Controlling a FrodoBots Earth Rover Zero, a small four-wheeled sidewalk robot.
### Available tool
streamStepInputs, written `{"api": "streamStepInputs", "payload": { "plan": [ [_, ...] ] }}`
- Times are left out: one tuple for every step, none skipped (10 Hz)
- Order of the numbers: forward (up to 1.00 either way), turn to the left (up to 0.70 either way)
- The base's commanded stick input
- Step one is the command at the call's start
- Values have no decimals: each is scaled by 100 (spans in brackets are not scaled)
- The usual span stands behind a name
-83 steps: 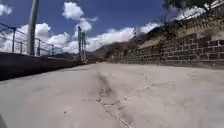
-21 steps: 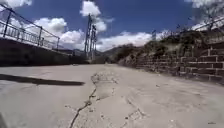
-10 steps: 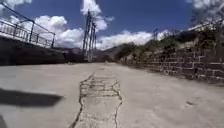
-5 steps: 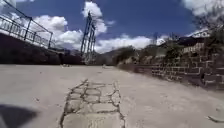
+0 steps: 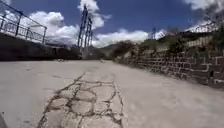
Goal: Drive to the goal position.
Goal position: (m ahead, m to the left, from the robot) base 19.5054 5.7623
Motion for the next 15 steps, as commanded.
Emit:
{"api": "streamStepInputs", "payload": {
  "plan": [
    [100,-1],
    [100,-1],
    [100,-1],
    [100,-1],
    [100,-1],
    [100,-1],
    [100,-1],
    [100,-1],
    [100,-1],
    [100,-1],
    [100,-1],
    [100,-1],
    [100,-1],
    [100,-1],
    [100,-1]
  ]
}}
